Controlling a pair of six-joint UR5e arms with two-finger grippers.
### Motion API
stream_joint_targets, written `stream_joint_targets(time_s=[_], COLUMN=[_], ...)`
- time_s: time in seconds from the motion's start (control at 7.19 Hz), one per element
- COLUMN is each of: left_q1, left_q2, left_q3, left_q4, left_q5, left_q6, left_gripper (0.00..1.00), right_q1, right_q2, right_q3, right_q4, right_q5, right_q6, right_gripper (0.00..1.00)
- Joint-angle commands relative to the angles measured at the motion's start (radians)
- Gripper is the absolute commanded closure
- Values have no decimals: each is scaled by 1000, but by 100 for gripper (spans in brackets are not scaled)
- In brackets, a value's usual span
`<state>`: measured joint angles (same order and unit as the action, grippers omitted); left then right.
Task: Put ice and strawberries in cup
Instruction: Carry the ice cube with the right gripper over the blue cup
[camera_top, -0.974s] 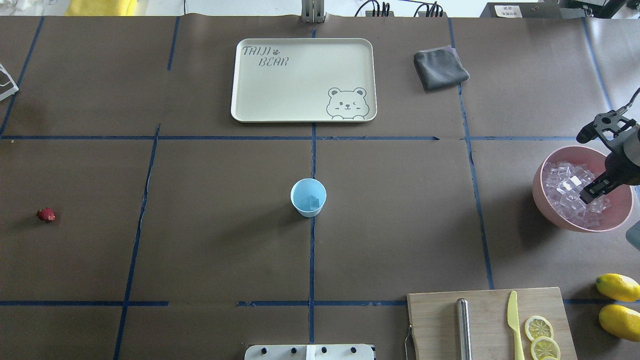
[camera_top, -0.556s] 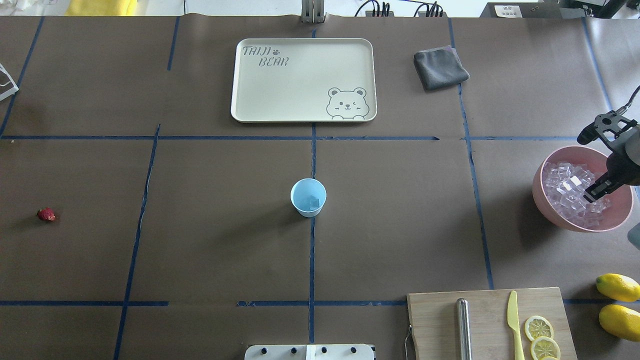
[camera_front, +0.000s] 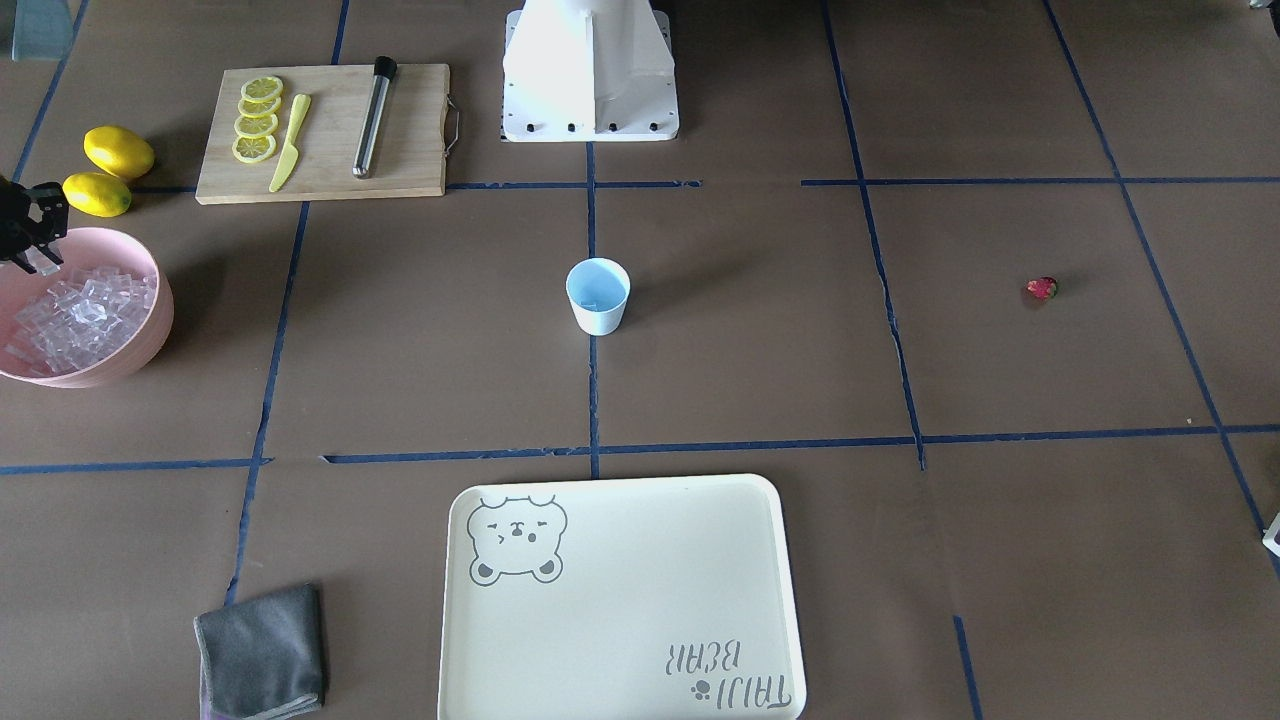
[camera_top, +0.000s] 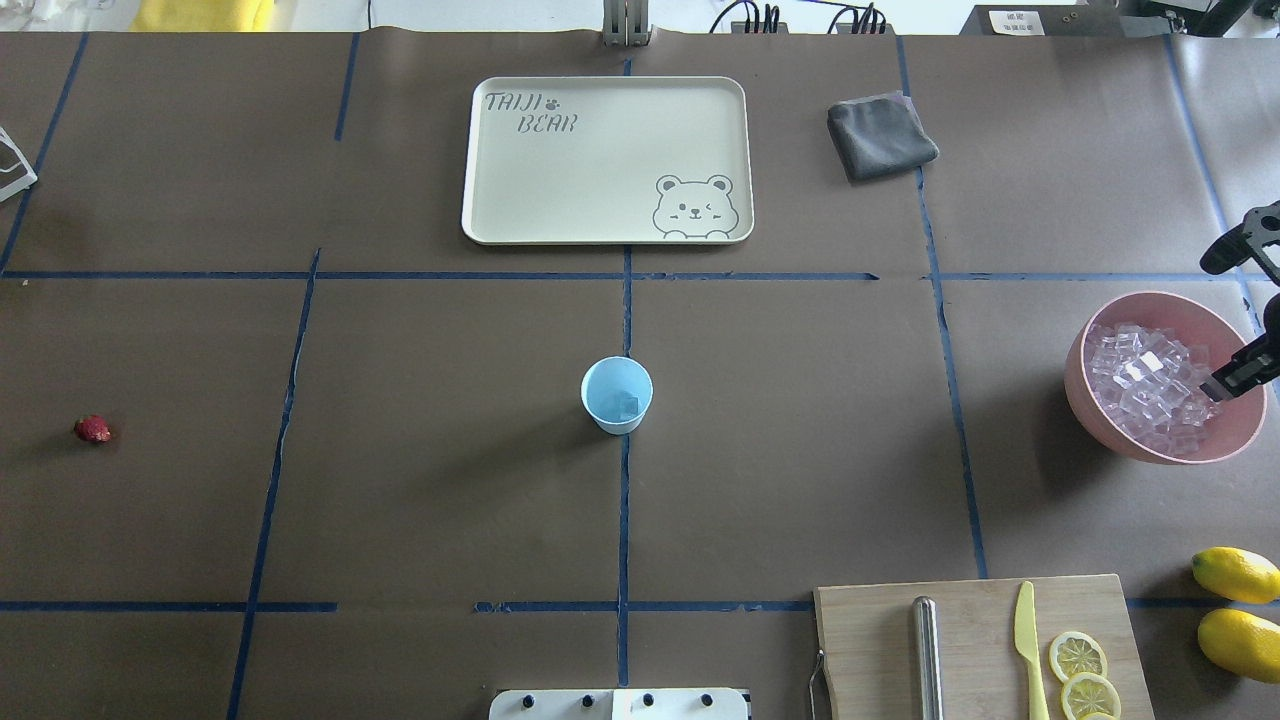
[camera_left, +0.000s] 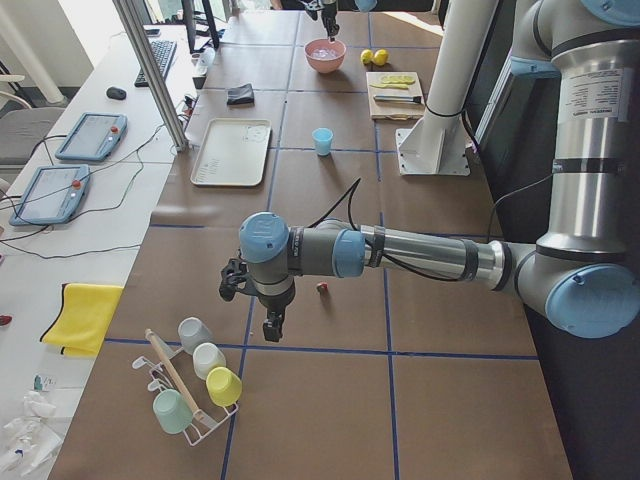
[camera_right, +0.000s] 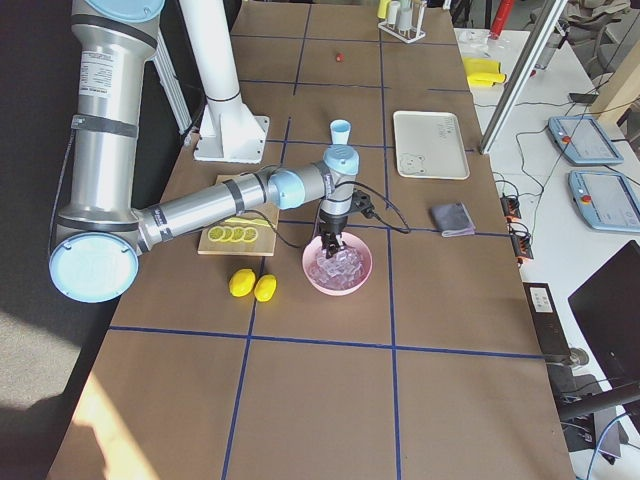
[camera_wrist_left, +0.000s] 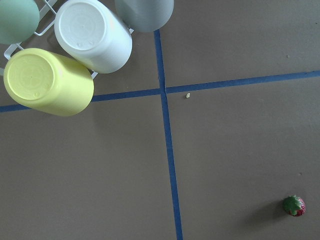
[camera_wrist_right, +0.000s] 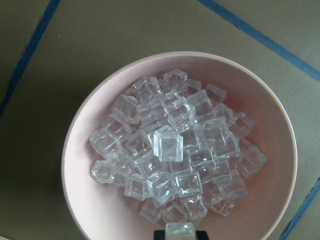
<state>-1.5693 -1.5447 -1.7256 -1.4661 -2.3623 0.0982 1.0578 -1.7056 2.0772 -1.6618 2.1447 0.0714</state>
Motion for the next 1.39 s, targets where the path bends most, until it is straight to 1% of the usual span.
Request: stream_joint_targets(time_s=[0.0, 0.14, 0.28, 0.42, 0.56, 0.7, 0.83, 0.97, 1.11, 1.25], left_q1=[0, 0, 0, 0, 0, 0, 0, 0, 0, 0], left_q2=[0, 0, 0, 0, 0, 0, 0, 0, 0, 0], left_q3=[1, 0, 0, 0, 0, 0, 0, 0, 0, 1], left_q4=[1, 1, 1, 1, 1, 1, 1, 1, 3, 1], left_q5=[0, 0, 0, 0, -2, -2, -2, 0, 1, 0], left_q6=[0, 0, 0, 0, 0, 0, 0, 0, 0, 0], left_gripper=[0, 0, 0, 0, 0, 0, 0, 0, 0, 0], right_q1=[31, 33, 33, 28, -13, -94, -190, -297, -371, -424], right_q2=[14, 62, 139, 243, 347, 451, 571, 654, 722, 769], right_q3=[93, 102, 90, 66, 40, 18, -36, -64, -98, -126], right_q4=[-98, -98, -98, -99, -98, -98, -98, -101, -102, -102], right_q5=[1, 23, 90, 124, 164, 158, 114, 10, -53, -87], right_q6=[-1, 16, 49, 176, 311, 455, 616, 740, 834, 882], right_gripper=[99, 99, 100, 100, 100, 100, 100, 100, 100, 100])
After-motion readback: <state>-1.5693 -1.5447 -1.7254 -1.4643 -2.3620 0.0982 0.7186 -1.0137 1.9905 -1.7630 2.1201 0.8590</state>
